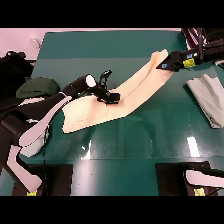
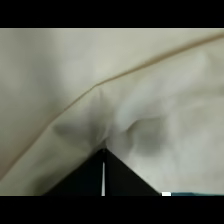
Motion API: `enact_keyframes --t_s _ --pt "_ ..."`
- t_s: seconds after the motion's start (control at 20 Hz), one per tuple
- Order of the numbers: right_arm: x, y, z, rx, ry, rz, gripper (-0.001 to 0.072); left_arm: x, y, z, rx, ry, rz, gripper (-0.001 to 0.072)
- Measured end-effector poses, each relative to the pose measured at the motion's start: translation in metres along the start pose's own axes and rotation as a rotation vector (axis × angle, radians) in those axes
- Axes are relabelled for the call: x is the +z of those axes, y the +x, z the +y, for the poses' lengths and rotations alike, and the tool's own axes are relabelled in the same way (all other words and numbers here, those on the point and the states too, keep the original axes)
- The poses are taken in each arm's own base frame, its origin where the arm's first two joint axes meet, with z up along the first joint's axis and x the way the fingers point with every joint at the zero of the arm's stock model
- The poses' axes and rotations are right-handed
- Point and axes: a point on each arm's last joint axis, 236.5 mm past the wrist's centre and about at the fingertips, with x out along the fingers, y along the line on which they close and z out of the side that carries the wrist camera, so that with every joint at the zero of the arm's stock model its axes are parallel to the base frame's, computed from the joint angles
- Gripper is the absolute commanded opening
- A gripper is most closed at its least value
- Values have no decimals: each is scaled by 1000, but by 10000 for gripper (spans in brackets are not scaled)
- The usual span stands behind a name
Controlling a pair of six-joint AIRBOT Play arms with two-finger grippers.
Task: Fold the shirts.
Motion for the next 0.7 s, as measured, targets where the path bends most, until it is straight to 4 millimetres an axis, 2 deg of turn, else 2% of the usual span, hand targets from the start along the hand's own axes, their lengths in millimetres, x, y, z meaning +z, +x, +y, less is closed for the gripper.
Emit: enact_keyframes --t_s 0.1,0.25,0.35,0.4,0.45,0.55,0.7 --pt "-2 3 26 30 -33 4 16 1 1 -2 -5 -4 -3 21" --pt "-7 11 53 64 -63 20 16 3 1 -4 -13 -9 -3 21" --pt "-9 19 71 87 -86 25 16 11 -11 -3 -16 -12 -17 21" --pt "-11 25 82 100 -103 29 16 19 -23 1 -8 -7 -41 21" --pt "-14 31 95 117 -122 34 16 29 -38 4 -2 -5 -69 21" --pt "-20 49 128 166 -162 37 16 53 -83 18 25 -4 -152 21" --pt "-37 89 192 285 -204 46 19 86 -179 47 96 2 -315 22"
